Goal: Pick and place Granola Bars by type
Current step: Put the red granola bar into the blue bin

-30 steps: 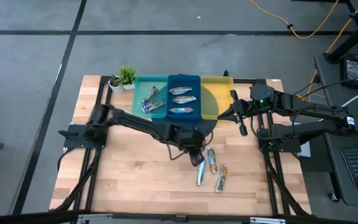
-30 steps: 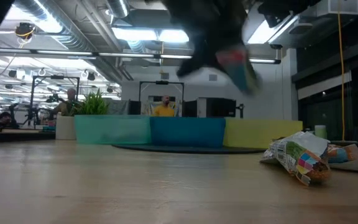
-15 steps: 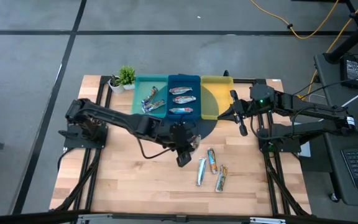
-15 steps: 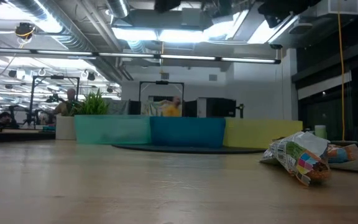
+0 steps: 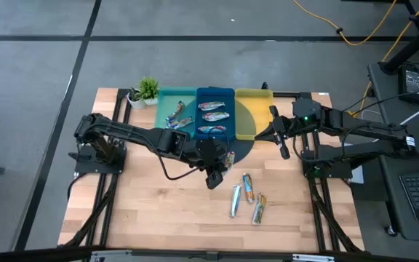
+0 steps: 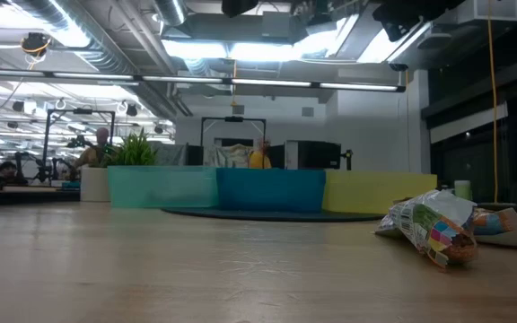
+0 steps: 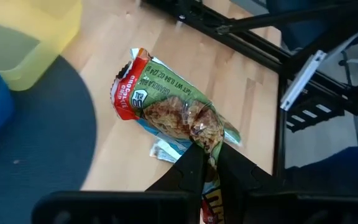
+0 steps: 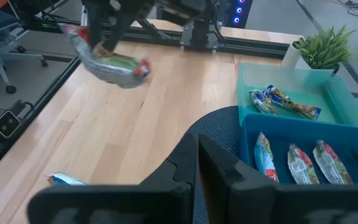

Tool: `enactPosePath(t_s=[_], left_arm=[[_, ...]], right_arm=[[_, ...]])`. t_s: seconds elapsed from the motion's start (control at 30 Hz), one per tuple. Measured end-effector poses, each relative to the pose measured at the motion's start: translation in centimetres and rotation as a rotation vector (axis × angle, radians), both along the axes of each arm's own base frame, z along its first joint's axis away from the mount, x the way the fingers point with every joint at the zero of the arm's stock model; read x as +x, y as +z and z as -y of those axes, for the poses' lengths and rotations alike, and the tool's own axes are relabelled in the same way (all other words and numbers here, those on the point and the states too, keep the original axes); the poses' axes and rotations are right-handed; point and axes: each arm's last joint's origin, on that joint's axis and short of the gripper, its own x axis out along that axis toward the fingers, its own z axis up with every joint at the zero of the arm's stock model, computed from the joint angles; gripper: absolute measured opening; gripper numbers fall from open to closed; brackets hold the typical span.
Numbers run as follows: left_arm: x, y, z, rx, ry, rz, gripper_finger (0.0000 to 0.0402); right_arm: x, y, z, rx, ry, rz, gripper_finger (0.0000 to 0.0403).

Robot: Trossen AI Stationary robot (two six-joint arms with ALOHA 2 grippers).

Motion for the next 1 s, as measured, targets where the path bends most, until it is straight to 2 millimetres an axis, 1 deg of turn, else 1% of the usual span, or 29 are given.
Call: enactPosePath(t_s=[0.1,0.17,0.3,0.57,0.67,0.8,0.9,1.0], left_arm=[[-0.2,0.4,-1.0,0.0,0.026,0.003,0.0019],[-0.8,0.7,-1.8,0.008,0.043,-0.018,0.0019],[-1.8,1.7,-4.1,0.05,0.075,-0.028,0.0019],[-3.8,3.3,-11.1,0.163,0.14,-0.035,0.0019],[-4.5,3.3,-14.0,0.195,0.157,-0.055,0.0019],[-5.5,3.3,-17.9,0.2,0.23,-0.064,0.0019],[-6.0,3.2,-19.7,0.192,0.278,-0.07,0.0019],[-6.4,3.2,-20.6,0.203,0.296,-0.072,0.0019]], right_arm=[[0.0,0.0,0.0,0.0,-0.001,0.0,0.0019],[0.0,0.0,0.0,0.003,-0.002,-0.002,0.0019],[0.0,0.0,0.0,0.024,-0.013,-0.007,0.0019],[-0.1,-0.3,0.0,0.053,-0.045,-0.041,0.0019],[-0.2,-0.4,0.1,0.068,-0.068,-0.052,0.0019],[-0.2,-0.4,0.1,0.086,-0.079,-0.056,0.0019],[-0.2,-0.4,0.1,0.089,-0.08,-0.056,0.0019],[-0.2,-0.4,0.1,0.081,-0.076,-0.055,0.0019]])
